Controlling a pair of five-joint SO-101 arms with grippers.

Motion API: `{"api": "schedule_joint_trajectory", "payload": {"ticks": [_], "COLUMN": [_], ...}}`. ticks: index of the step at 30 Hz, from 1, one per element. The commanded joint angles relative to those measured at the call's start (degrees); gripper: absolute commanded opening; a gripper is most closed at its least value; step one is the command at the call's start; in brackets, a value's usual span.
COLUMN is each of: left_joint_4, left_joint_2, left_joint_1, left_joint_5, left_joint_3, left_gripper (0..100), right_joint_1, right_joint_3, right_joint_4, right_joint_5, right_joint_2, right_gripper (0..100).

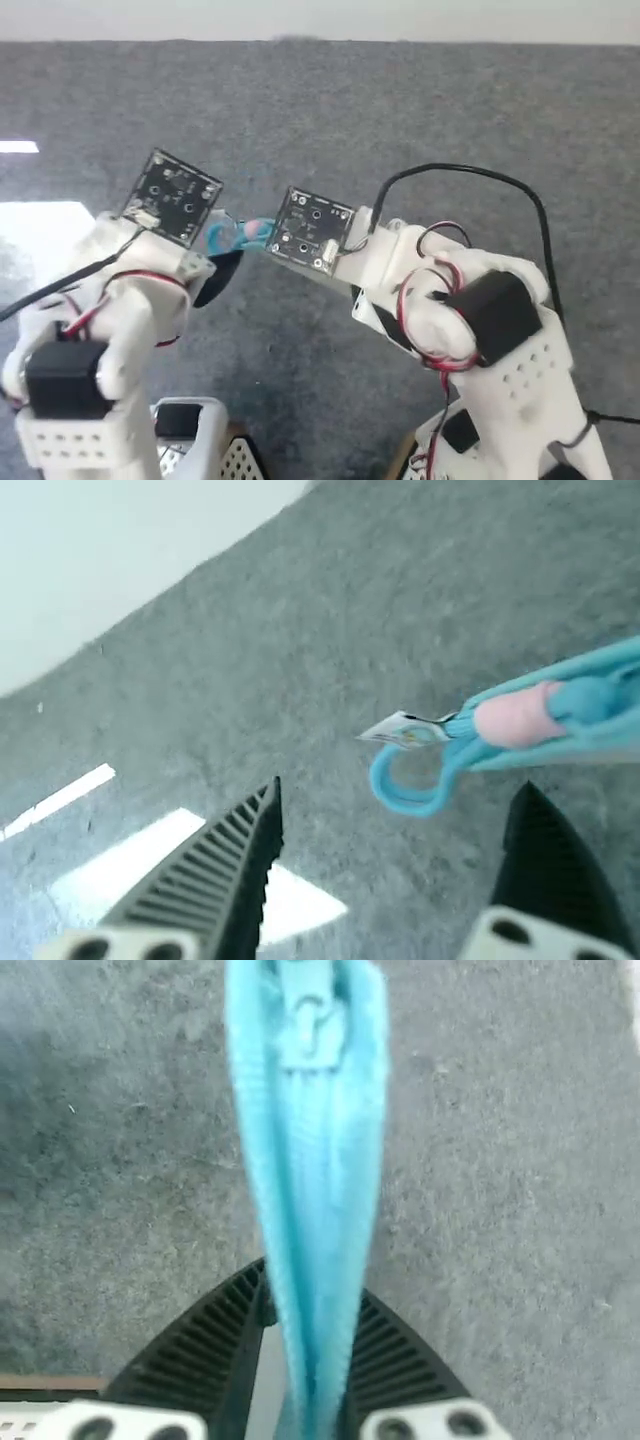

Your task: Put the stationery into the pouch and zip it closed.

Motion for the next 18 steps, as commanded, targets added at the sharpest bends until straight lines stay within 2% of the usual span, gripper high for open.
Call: {"api": "schedule_joint_trajectory", "payload": {"ticks": [1, 3, 6, 10, 12, 15, 18], "left_joint_4": [-3.7, -3.9, -2.7, -0.4, 1.8, 7.9, 10.6], "left_joint_2": [-0.2, -0.2, -0.2, -2.5, -5.6, -8.0, -5.3], "left_joint_1": [5.2, 8.1, 10.2, 10.1, 10.4, 10.3, 10.3], "left_joint_5": [1.2, 0.4, -3.8, -10.0, -12.2, -12.0, -7.1], "left_joint_3": [0.3, 0.3, 0.0, -0.1, -1.5, -8.4, -15.3], "left_gripper": [36, 36, 36, 36, 36, 36, 36], "right_joint_1": [-3.6, -4.3, -4.2, -3.3, 0.0, 3.4, 0.0], "right_joint_3": [-1.1, -0.8, 0.2, 4.8, 7.6, 11.3, 14.2], "right_joint_4": [2.2, 2.9, 3.2, 2.8, 1.9, -0.9, -2.3], "right_joint_5": [1.1, 1.4, 5.8, 21.5, 29.5, 33.8, 33.3], "right_joint_2": [-5.4, -6.4, -7.6, -11.2, -12.8, -15.0, -18.0], "right_gripper": [0.8, 0.8, 0.8, 0.9, 0.9, 0.9, 0.9]}}
